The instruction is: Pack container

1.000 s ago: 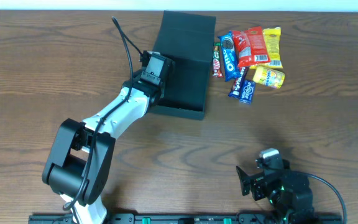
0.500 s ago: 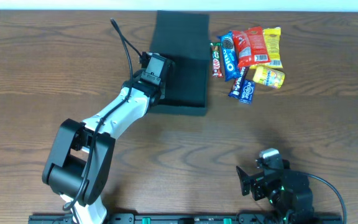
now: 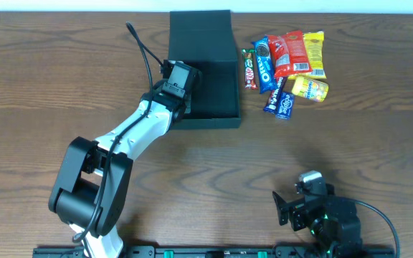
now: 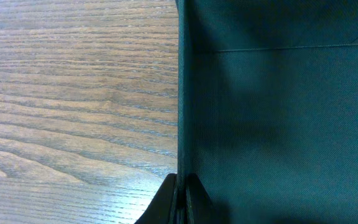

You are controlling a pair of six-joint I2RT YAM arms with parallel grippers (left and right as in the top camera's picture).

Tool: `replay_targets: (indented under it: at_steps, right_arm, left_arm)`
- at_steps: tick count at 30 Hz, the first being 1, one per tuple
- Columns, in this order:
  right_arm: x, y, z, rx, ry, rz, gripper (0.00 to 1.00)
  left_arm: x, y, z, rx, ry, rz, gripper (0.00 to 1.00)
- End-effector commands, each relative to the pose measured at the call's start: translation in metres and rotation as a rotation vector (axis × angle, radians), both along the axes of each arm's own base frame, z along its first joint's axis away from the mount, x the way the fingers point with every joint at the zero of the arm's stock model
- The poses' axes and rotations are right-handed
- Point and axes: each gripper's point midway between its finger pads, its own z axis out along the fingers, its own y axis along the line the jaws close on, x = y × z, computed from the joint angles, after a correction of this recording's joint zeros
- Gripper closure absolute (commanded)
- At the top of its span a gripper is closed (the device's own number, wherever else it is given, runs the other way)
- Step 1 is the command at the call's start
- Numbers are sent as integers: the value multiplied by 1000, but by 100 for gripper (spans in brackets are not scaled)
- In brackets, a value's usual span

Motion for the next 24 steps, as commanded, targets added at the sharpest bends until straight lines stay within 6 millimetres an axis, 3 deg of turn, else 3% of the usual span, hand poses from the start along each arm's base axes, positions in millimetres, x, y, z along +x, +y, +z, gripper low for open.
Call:
replay_targets:
  at_steps: [1, 14, 24]
  right_arm:
    - [0, 0, -2, 6, 5, -10, 1]
    - [0, 0, -2, 6, 5, -10, 1]
    - [0, 0, -2, 6, 5, -10, 1]
  left_arm:
    - [-1, -2, -2, 15, 19, -43, 95]
    - [5, -4, 2, 101, 5, -181, 94]
    - [6, -5, 2, 96, 3, -180, 94]
